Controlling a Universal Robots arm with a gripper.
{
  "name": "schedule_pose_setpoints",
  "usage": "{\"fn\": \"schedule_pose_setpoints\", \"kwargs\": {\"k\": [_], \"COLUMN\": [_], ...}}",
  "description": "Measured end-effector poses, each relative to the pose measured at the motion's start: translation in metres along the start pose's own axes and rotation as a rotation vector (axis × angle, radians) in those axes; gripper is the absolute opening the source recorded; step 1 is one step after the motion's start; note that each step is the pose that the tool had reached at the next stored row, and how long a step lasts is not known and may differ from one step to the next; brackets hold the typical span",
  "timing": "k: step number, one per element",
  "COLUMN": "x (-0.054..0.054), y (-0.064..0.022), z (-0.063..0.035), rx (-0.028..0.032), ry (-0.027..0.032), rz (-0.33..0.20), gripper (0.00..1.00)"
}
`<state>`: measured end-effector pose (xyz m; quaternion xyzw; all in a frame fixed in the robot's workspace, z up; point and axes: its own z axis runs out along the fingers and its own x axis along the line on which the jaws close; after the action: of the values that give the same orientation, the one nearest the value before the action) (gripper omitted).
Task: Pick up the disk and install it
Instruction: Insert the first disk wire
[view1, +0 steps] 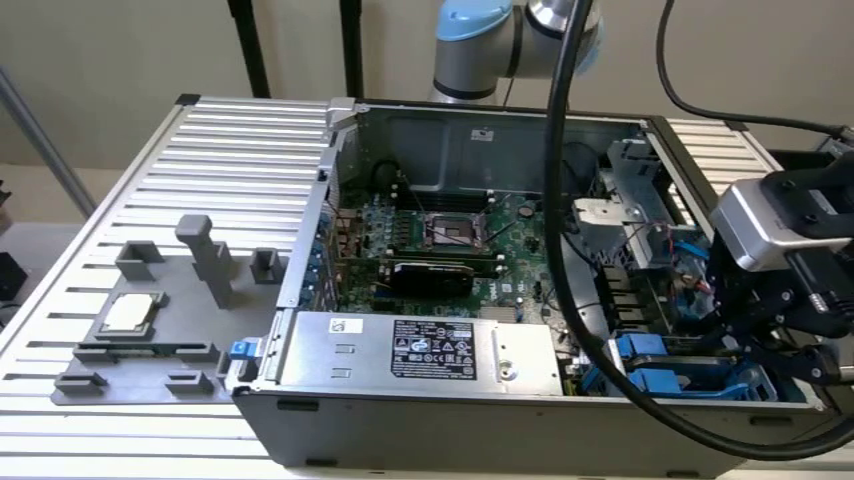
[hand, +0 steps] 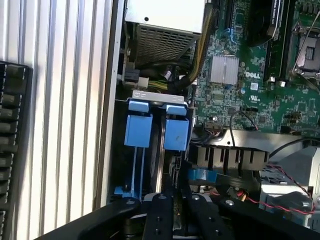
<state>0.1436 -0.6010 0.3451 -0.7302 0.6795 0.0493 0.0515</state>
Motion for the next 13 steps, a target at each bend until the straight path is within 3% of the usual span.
{"fn": "schedule_pose_setpoints", "kwargs": {"k": [3, 5, 8, 13], "x": [-0.0049, -0.0063, -0.0069, -0.0078], "y": [0.0008, 0.0017, 0.0037, 0.0056], "z": [0.0008, 0.0012, 0.0018, 0.0026], "rx": [0.0163, 0.0232, 0.0274, 0.0312], "ry": [0.0096, 0.0194, 0.0307, 0.0397], "rz": [-0.003, -0.003, 0.0, 0.01], "gripper": [0.0, 0.0, 0.0, 0.0]}}
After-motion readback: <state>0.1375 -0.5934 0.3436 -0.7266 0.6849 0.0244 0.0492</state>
